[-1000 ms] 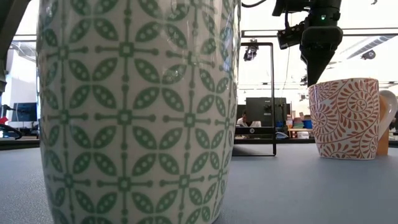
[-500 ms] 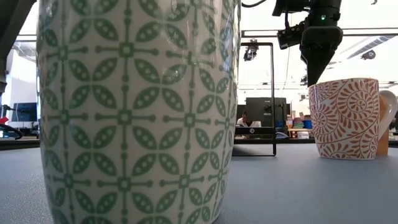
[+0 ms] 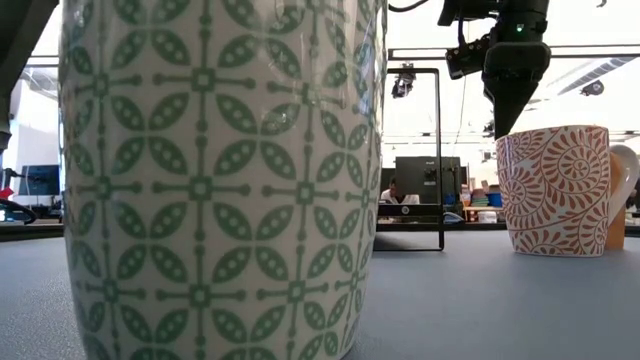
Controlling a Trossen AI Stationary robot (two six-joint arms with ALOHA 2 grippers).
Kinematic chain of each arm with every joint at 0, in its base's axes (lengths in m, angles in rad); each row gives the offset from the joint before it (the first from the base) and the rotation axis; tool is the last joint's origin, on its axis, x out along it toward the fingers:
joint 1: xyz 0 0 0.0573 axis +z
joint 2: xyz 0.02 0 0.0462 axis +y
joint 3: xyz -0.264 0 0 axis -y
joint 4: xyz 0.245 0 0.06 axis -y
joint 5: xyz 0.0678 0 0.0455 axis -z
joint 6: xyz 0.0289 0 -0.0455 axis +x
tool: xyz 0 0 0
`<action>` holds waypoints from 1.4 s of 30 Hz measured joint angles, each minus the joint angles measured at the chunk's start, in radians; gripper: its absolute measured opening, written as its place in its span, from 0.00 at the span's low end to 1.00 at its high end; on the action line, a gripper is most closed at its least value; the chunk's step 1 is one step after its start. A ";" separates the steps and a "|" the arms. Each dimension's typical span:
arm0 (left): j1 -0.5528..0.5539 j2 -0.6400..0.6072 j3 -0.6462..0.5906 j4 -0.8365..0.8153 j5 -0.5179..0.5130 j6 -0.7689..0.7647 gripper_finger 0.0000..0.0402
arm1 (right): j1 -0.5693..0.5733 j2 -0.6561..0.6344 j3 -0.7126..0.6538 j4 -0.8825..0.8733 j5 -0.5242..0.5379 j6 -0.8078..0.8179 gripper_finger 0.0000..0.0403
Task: Place coffee mugs
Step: Put the blue mug on the shelf, then put the orange mug on the shelf
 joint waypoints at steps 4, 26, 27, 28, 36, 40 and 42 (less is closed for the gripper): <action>-0.001 0.000 0.000 -0.010 0.002 -0.003 0.09 | 0.000 0.000 0.000 0.000 0.000 0.000 0.18; -0.023 -0.013 0.134 -0.183 0.002 0.022 0.09 | 0.000 0.000 0.000 -0.007 -0.009 0.002 0.20; -0.024 -0.017 0.133 -0.191 0.002 0.021 0.09 | 0.000 0.000 0.000 -0.013 -0.020 0.006 0.20; -0.025 -0.021 0.133 -0.194 0.002 0.020 0.09 | 0.000 0.000 0.000 -0.020 -0.037 0.011 0.20; -0.062 -0.071 0.133 -0.168 0.000 0.021 0.09 | 0.028 0.000 0.000 -0.084 -0.113 0.086 0.18; -0.125 -0.090 0.132 -0.158 0.000 0.023 0.09 | 0.072 0.000 -0.005 -0.093 -0.115 0.144 0.19; -0.165 -0.100 0.132 -0.154 -0.013 0.029 0.09 | 0.096 0.000 -0.008 -0.106 -0.117 0.185 0.20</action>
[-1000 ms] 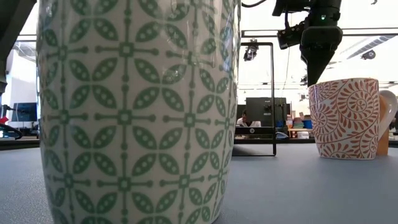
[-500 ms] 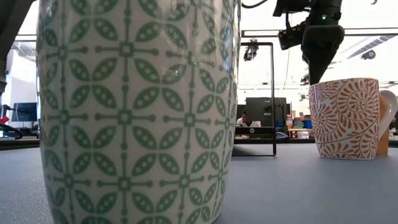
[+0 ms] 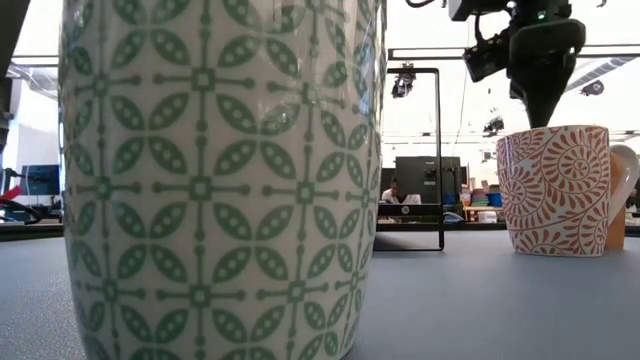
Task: Place coffee mugs
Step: Put the orange mug on the shelf
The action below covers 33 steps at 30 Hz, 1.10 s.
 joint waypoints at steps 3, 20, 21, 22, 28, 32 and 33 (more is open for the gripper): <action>-0.060 -0.015 0.000 0.001 -0.043 0.002 0.09 | 0.044 0.000 -0.009 -0.033 0.001 0.062 0.20; -0.266 -0.059 0.016 0.013 -0.213 -0.055 0.09 | 0.347 0.000 -0.095 -0.051 -0.062 0.212 0.22; -0.267 -0.059 0.016 0.012 -0.214 -0.056 0.09 | 0.357 0.000 -0.097 -0.044 -0.049 0.199 0.22; -0.267 -0.059 0.016 0.013 -0.214 -0.059 0.09 | 0.368 0.000 -0.098 -0.042 -0.021 0.177 0.22; -0.267 -0.059 0.016 0.016 -0.215 -0.060 0.09 | 0.402 0.000 -0.104 -0.040 0.114 0.085 0.21; -0.267 -0.059 0.016 0.015 -0.215 -0.065 0.09 | 0.402 0.000 -0.113 -0.006 0.084 0.033 0.21; -0.267 -0.059 0.016 0.015 -0.215 -0.065 0.09 | 0.402 0.000 -0.117 -0.001 0.082 0.023 0.21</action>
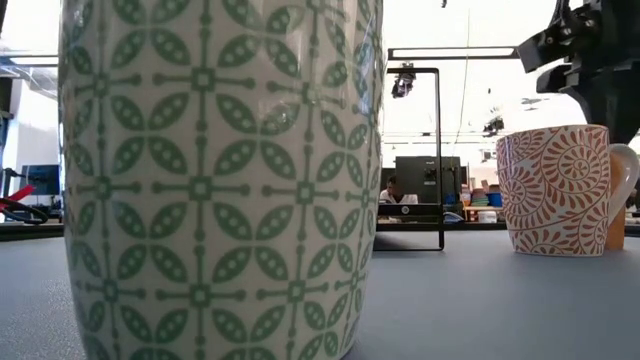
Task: Place coffee mugs
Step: Put the orange mug on the shelf
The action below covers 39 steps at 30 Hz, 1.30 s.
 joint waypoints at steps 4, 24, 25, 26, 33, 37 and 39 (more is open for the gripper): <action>0.000 0.000 0.000 0.000 0.000 0.000 0.09 | 0.000 0.000 -0.019 0.003 -0.031 -0.038 0.21; 0.000 0.000 0.000 -0.002 0.000 0.000 0.09 | -0.003 0.000 -0.083 0.111 -0.023 -0.099 0.04; 0.000 0.000 0.000 -0.002 0.000 0.000 0.09 | -0.003 0.000 -0.082 0.113 -0.023 -0.092 0.03; 0.000 0.000 0.000 -0.002 0.000 0.000 0.09 | -0.008 0.000 -0.081 0.114 -0.024 -0.084 0.03; 0.000 0.000 0.000 -0.017 0.000 0.000 0.09 | -0.106 0.000 -0.039 0.111 -0.018 -0.009 0.03; 0.000 0.000 -0.001 -0.038 0.000 0.000 0.09 | -0.201 0.000 0.005 0.108 -0.017 0.019 0.03; 0.000 0.000 -0.001 -0.055 0.000 0.000 0.09 | -0.253 0.000 0.031 0.110 -0.018 0.022 0.03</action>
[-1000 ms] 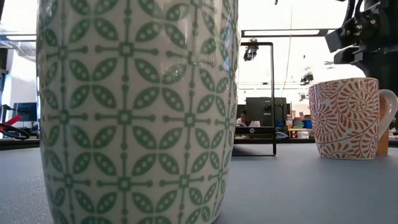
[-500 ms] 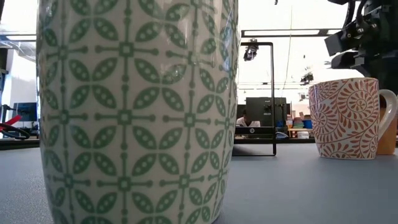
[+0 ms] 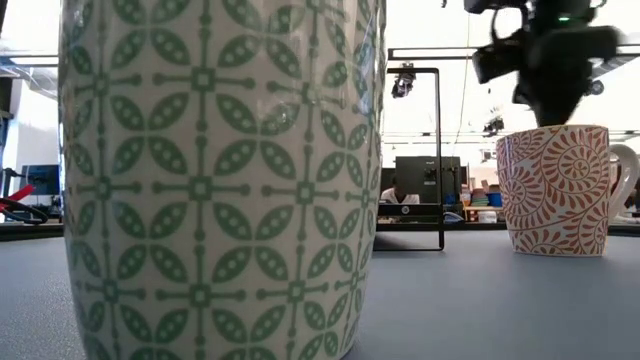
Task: Place coffee mugs
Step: Put the orange mug on the shelf
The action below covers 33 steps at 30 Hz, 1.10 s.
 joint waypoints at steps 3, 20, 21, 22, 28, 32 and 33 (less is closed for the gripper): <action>0.000 0.000 0.000 -0.021 0.000 0.000 0.09 | -0.077 0.000 0.041 0.006 0.001 0.003 0.03; 0.000 -0.020 -0.001 -0.144 -0.006 0.016 0.09 | -0.266 0.190 0.265 0.101 -0.054 0.053 0.03; 0.000 -0.024 -0.001 -0.150 -0.007 0.016 0.09 | -0.266 0.211 0.286 0.099 -0.059 0.047 0.03; 0.000 -0.027 -0.001 -0.161 -0.007 0.016 0.09 | -0.266 0.231 0.307 0.098 -0.061 0.038 0.03; -0.008 -0.045 -0.001 -0.198 -0.008 0.013 0.09 | -0.298 0.321 0.415 0.100 -0.084 -0.001 0.03; -0.023 -0.046 -0.001 -0.215 -0.008 0.012 0.09 | -0.326 0.376 0.453 0.099 -0.129 0.000 0.03; -0.026 -0.046 -0.001 -0.222 -0.008 0.012 0.09 | -0.329 0.388 0.464 0.098 -0.137 0.000 0.03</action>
